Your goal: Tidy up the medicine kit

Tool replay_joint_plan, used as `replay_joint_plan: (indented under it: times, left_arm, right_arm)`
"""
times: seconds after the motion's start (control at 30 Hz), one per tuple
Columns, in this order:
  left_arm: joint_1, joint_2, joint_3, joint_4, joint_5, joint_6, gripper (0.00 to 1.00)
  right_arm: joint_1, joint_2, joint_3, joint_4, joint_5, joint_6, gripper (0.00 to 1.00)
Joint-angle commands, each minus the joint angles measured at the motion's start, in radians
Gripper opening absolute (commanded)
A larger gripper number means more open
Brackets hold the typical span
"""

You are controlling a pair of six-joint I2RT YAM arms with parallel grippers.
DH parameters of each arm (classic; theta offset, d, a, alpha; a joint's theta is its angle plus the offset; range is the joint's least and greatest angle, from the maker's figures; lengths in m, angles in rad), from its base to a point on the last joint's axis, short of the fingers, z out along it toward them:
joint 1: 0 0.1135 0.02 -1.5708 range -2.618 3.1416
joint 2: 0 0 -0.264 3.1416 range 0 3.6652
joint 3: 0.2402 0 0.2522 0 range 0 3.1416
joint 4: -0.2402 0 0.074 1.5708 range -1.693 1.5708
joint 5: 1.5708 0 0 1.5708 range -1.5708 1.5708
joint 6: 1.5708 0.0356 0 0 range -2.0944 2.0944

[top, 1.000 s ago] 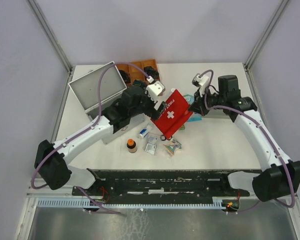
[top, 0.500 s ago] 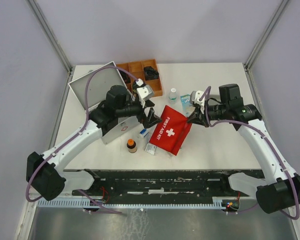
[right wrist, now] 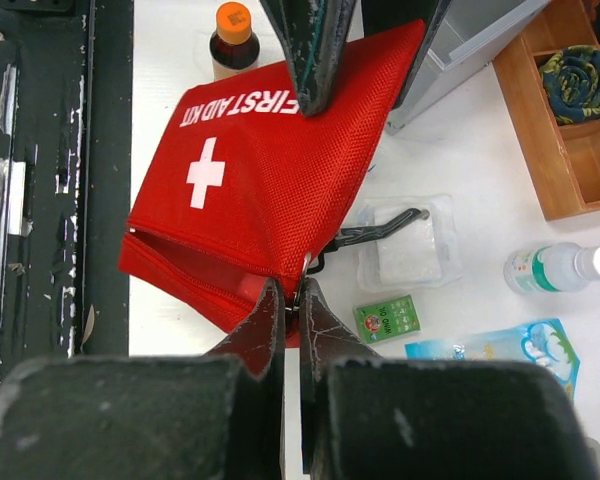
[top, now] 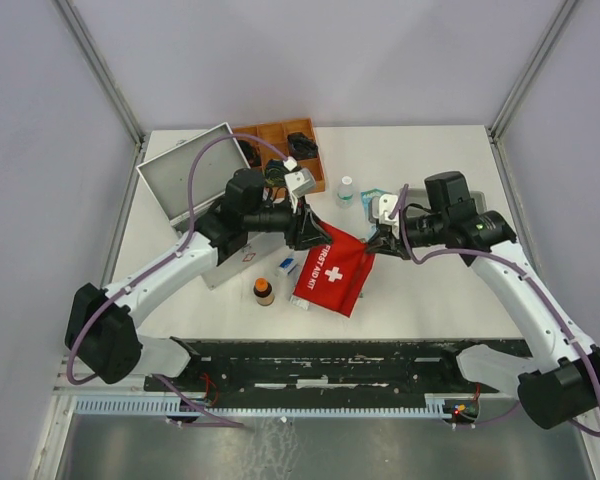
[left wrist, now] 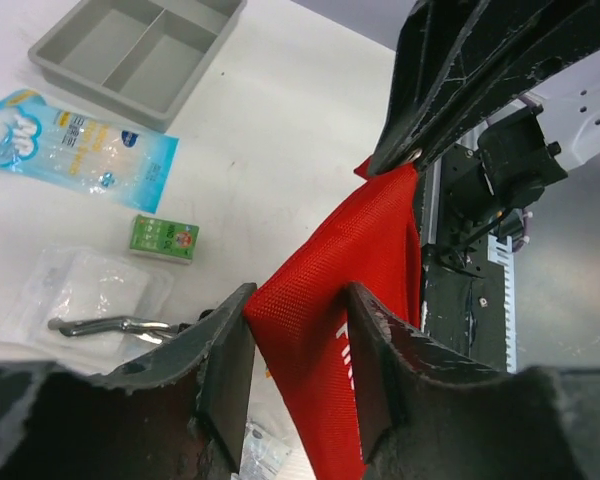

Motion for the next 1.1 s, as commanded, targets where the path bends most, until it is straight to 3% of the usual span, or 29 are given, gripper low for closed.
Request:
replay_joint_plan:
  times: [0.0, 0.1, 0.2, 0.3, 0.4, 0.5, 0.53, 0.63, 0.93, 1.07]
  left_arm:
    - [0.001, 0.004, -0.013, 0.084, 0.074, -0.064, 0.43]
    - [0.001, 0.005, -0.022, 0.092, 0.085, -0.063, 0.28]
    - [0.001, -0.002, -0.024, 0.099, 0.093, -0.058, 0.08]
    - [0.002, -0.028, -0.035, 0.12, 0.096, -0.055, 0.03]
    - [0.009, -0.07, -0.059, 0.15, 0.096, -0.053, 0.03]
    - [0.031, -0.109, -0.091, 0.21, 0.1, -0.085, 0.03]
    - [0.048, -0.125, -0.102, 0.256, 0.107, -0.113, 0.03]
    - [0.08, -0.142, -0.123, 0.352, 0.131, -0.196, 0.03]
    - [0.11, -0.113, -0.067, 0.47, 0.204, -0.378, 0.03]
    - [0.123, -0.121, -0.106, 0.615, 0.208, -0.514, 0.03]
  right_arm:
    - [0.024, -0.029, -0.021, 0.084, -0.006, 0.022, 0.01]
    - [0.031, -0.04, -0.041, 0.136, 0.007, 0.069, 0.01]
    - [0.032, -0.043, -0.055, 0.183, 0.026, 0.128, 0.02]
    - [0.031, -0.032, -0.041, 0.22, 0.103, 0.236, 0.23]
    - [0.011, -0.026, -0.016, 0.238, 0.17, 0.337, 0.35]
    - [-0.027, -0.04, -0.029, 0.296, 0.141, 0.448, 0.57]
    - [-0.037, -0.046, -0.035, 0.311, 0.121, 0.493, 0.7]
    - [-0.06, -0.059, -0.056, 0.355, 0.089, 0.593, 0.86]
    - [-0.112, -0.066, -0.162, 0.565, -0.075, 0.753, 0.86]
    - [-0.132, -0.083, -0.228, 0.632, -0.152, 0.779, 0.83]
